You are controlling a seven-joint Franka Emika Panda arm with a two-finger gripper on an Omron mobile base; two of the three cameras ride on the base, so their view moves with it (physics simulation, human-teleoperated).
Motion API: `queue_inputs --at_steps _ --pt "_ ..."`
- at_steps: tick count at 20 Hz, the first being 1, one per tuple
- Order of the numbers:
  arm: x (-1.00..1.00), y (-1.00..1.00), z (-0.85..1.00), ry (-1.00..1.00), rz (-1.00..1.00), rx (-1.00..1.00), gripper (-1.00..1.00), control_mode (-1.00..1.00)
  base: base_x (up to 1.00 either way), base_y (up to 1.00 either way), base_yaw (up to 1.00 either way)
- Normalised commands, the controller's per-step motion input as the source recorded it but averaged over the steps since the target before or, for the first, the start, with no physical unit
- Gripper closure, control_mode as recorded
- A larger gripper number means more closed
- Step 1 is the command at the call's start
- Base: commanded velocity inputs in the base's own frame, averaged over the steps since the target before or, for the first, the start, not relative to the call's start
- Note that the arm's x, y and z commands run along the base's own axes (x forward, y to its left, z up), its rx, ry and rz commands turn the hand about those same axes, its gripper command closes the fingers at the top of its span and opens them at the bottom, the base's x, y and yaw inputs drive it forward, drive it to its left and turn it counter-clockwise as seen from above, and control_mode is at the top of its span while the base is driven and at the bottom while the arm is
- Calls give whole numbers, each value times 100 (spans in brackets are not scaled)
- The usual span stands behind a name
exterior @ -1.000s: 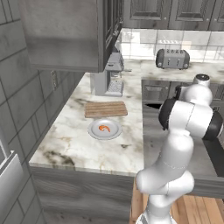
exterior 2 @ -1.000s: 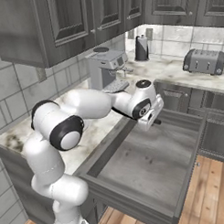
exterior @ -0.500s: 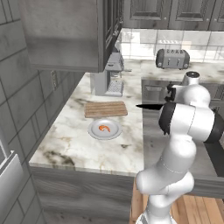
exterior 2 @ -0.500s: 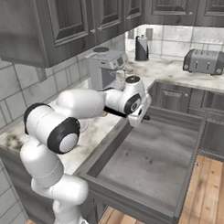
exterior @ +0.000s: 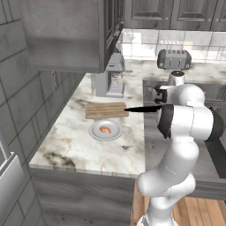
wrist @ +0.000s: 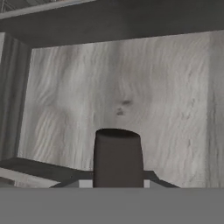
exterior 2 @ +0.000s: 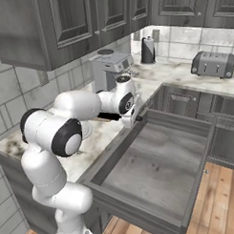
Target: Pick up the knife from the drawer and place it on the cutting board. Then place the meat from the plate to the cutting board.
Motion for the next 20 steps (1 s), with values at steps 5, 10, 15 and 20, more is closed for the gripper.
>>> queue_inputs --at_steps 5,10,15,20 --pt "56 45 0 2 6 -1 100 -100 0 0 0" --pt "68 35 -1 6 2 0 100 -100 0 0 0" --pt "61 30 -2 0 0 0 100 -100 0 0 0" --pt "43 35 0 0 0 0 100 -100 0 0 0"
